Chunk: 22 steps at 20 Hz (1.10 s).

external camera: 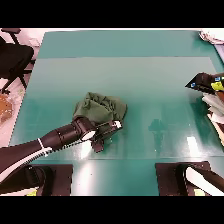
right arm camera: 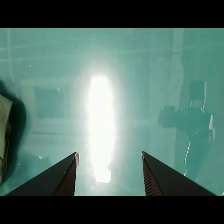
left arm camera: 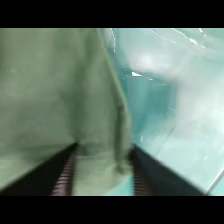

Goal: Fold the shirts.

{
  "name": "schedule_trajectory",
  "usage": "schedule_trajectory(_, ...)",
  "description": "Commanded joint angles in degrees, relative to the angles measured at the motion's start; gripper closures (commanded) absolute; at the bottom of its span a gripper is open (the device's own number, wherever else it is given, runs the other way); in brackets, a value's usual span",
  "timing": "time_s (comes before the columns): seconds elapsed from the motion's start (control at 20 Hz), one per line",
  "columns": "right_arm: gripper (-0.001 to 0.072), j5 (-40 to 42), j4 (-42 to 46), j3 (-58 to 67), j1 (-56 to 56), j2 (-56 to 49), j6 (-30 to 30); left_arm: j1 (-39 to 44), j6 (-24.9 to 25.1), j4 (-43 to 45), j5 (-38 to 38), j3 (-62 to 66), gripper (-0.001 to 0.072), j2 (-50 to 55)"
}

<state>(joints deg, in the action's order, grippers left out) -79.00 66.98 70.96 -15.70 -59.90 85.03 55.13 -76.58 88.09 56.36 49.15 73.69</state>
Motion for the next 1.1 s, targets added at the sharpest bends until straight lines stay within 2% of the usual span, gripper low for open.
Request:
schedule_trajectory(0.0, 0.0245, -0.1, 0.0, 0.0, 0.0, 0.0, 0.0, 0.0, 0.1, 0.2, -0.2, -0.1, 0.0673, 0.3)
schedule_trajectory(0.25, 0.0245, -0.1, 0.0, 0.0, 0.0, 0.0, 0.0, 0.0, 0.1, 0.0, 0.3, -0.1, 0.0677, 0.3)
schedule_trajectory(0.45, 0.0244, -0.2, -0.7, 0.0, 0.0, -0.4, -0.1, 0.0, 0.1, 0.4, 5.7, 3.1, 0.0677, -0.3)
schedule_trajectory(0.65, 0.0244, -0.6, -11.5, 0.0, 0.5, -4.4, -2.7, 0.0, -0.2, 2.1, 9.1, 9.0, 0.0678, -5.4)
schedule_trajectory(0.75, 0.0243, -0.7, -14.6, 0.0, 2.4, -7.3, -4.0, 0.0, -2.5, 3.8, 10.1, 11.3, 0.0678, -9.0)
schedule_trajectory(0.9, 0.0243, -1.9, -14.8, 0.0, 8.6, -11.8, -4.2, 0.0, -4.3, 7.7, 11.6, 13.1, 0.0678, -13.8)
schedule_trajectory(1.05, 0.0204, -0.2, -14.9, 0.0, 16.2, -17.1, -4.7, -0.1, -5.9, 12.5, 14.0, 13.2, 0.0677, -15.8)
